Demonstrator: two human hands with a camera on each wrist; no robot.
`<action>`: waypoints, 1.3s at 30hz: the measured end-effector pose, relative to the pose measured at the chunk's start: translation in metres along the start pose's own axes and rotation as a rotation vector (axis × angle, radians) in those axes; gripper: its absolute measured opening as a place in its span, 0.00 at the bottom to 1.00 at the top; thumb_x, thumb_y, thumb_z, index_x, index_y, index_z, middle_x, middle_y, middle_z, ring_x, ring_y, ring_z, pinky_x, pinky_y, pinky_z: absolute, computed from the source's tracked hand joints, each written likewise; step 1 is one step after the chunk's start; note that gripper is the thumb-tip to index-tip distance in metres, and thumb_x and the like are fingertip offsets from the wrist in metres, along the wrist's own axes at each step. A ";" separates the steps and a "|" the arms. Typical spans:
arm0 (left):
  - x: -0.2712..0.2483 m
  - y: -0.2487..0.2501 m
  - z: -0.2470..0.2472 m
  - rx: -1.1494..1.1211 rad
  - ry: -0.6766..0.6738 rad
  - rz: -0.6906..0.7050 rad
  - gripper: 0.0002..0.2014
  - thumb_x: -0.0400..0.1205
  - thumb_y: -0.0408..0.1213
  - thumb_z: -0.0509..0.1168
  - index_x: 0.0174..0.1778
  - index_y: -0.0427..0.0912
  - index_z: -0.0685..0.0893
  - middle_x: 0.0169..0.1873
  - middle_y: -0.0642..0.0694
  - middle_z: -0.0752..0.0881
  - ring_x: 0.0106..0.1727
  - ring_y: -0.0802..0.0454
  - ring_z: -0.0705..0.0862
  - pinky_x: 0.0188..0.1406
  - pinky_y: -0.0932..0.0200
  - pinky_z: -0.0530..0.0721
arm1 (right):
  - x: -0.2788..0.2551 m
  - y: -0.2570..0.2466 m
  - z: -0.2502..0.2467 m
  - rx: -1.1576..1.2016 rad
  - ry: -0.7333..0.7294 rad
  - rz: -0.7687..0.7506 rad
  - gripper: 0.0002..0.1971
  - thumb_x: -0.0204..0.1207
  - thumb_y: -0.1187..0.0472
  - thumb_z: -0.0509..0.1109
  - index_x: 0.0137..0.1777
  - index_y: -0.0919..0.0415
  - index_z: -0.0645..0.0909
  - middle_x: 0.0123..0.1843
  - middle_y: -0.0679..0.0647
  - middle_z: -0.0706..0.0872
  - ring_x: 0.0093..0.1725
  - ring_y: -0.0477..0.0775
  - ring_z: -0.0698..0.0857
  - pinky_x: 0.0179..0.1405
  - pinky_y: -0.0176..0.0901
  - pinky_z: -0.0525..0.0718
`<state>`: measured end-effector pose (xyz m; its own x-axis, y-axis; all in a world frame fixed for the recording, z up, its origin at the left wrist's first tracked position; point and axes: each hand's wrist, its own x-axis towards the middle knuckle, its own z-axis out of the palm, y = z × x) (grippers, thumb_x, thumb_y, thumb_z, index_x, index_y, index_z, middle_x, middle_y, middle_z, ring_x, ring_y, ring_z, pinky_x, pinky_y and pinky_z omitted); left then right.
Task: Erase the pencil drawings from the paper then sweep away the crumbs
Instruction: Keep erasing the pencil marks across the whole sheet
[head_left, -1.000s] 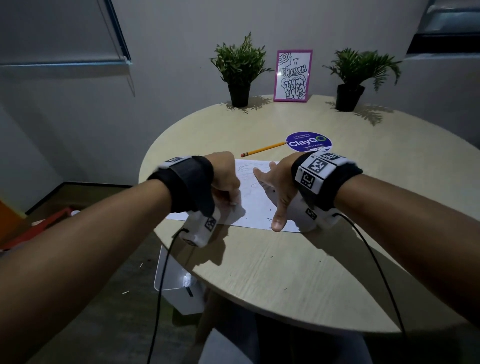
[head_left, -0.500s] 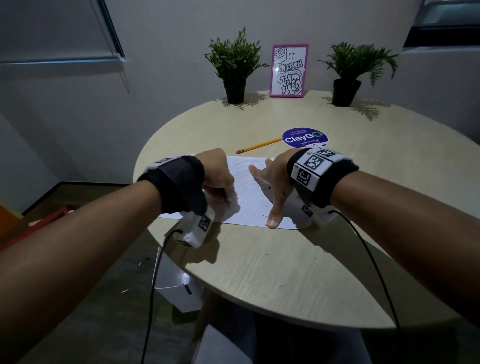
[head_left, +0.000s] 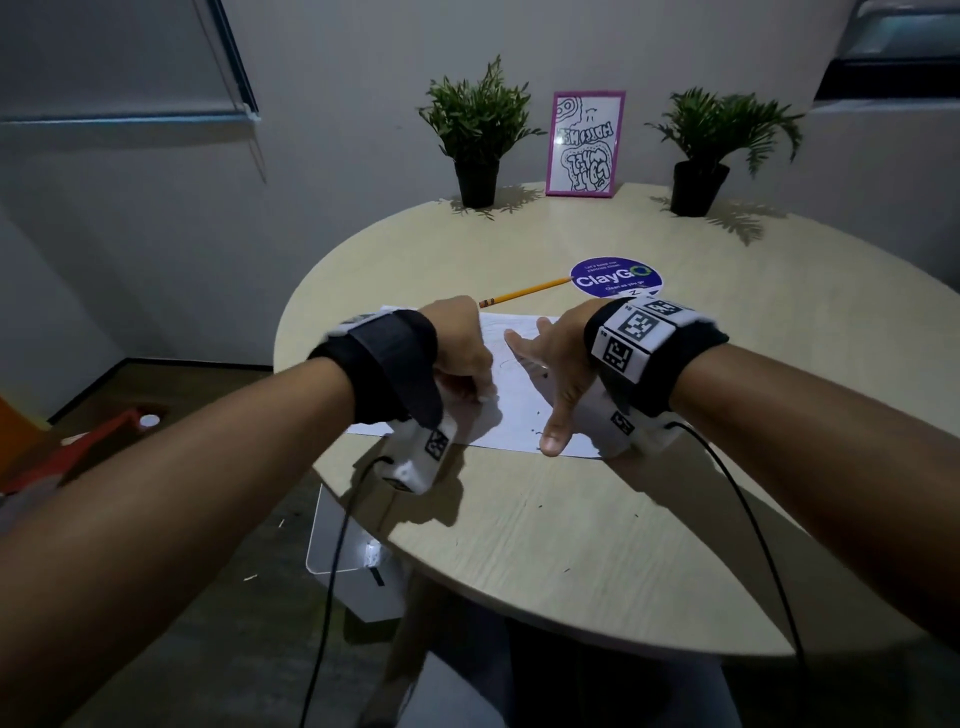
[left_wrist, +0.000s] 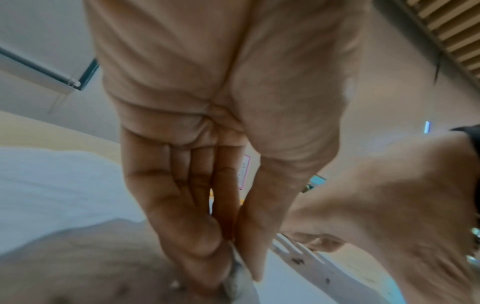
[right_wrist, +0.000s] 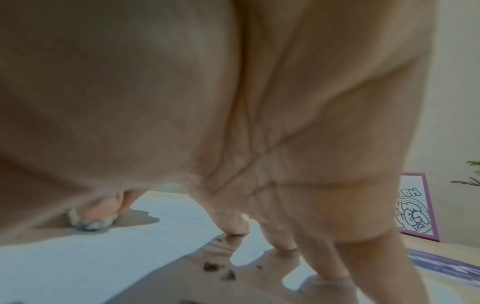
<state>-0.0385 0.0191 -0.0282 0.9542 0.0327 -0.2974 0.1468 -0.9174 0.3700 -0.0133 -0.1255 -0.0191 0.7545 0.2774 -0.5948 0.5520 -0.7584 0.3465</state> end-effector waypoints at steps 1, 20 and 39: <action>-0.001 -0.006 -0.003 0.027 0.004 -0.020 0.16 0.61 0.41 0.86 0.39 0.36 0.92 0.36 0.43 0.93 0.44 0.43 0.92 0.52 0.45 0.91 | 0.001 0.000 0.000 0.013 -0.007 0.003 0.80 0.49 0.20 0.78 0.83 0.48 0.20 0.90 0.58 0.50 0.86 0.65 0.60 0.79 0.64 0.67; -0.014 -0.024 -0.014 -0.022 -0.005 -0.063 0.14 0.63 0.37 0.86 0.38 0.34 0.93 0.36 0.42 0.93 0.45 0.43 0.93 0.56 0.46 0.90 | -0.002 0.000 -0.003 0.015 -0.002 -0.007 0.78 0.53 0.22 0.77 0.85 0.51 0.23 0.90 0.59 0.45 0.88 0.65 0.54 0.80 0.64 0.64; -0.016 0.003 -0.009 0.033 0.031 0.031 0.08 0.69 0.34 0.81 0.39 0.34 0.93 0.33 0.44 0.93 0.42 0.48 0.93 0.53 0.50 0.91 | -0.003 -0.004 -0.007 0.007 -0.009 -0.004 0.76 0.57 0.24 0.77 0.85 0.53 0.24 0.90 0.62 0.44 0.88 0.67 0.54 0.81 0.66 0.62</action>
<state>-0.0507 0.0191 -0.0140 0.9659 0.0154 -0.2586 0.1083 -0.9309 0.3490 -0.0153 -0.1193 -0.0138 0.7492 0.2749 -0.6026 0.5522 -0.7616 0.3392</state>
